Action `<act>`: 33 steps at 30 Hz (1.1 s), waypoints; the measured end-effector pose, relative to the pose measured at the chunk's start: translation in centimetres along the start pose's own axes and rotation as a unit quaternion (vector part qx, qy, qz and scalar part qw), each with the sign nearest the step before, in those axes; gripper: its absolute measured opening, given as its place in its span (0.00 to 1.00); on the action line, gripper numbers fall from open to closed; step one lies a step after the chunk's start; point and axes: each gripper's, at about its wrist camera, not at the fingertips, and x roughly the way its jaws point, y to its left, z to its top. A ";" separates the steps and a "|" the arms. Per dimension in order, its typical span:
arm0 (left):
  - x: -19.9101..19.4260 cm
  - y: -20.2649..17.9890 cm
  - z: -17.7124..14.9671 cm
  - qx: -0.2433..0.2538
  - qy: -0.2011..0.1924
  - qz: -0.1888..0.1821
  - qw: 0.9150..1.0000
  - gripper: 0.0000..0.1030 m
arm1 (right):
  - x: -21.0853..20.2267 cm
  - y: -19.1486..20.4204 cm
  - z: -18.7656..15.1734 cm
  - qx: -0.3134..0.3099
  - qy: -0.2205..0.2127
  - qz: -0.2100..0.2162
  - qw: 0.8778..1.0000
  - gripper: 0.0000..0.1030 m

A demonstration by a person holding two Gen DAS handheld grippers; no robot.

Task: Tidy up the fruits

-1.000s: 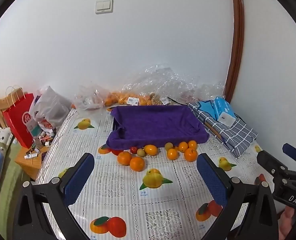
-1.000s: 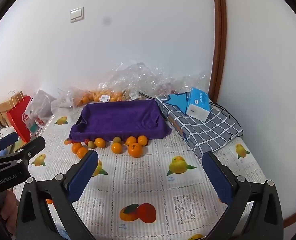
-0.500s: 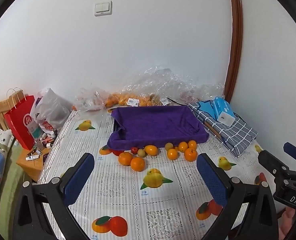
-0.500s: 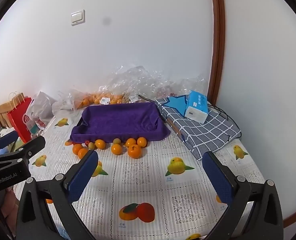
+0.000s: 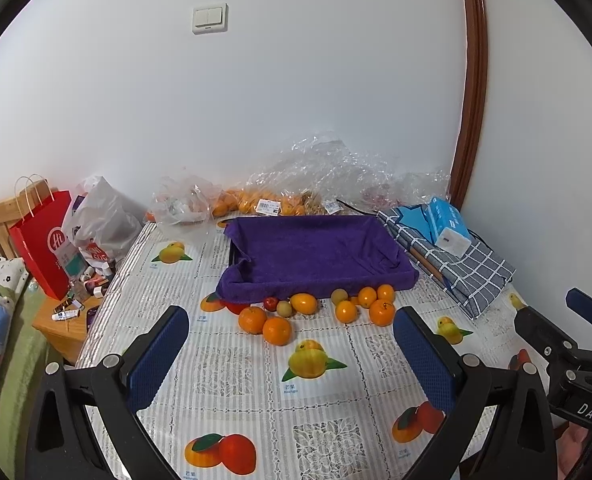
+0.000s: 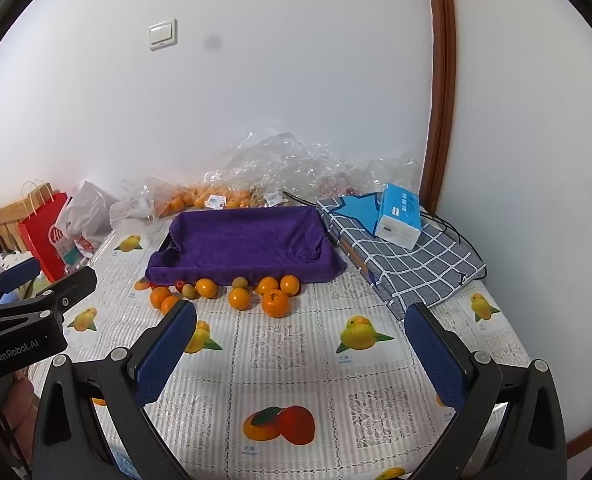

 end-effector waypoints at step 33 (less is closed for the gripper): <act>0.2 0.2 -0.1 -0.005 0.003 -0.009 1.000 1.00 | -0.1 0.2 0.0 0.006 -0.005 -0.003 1.000 0.99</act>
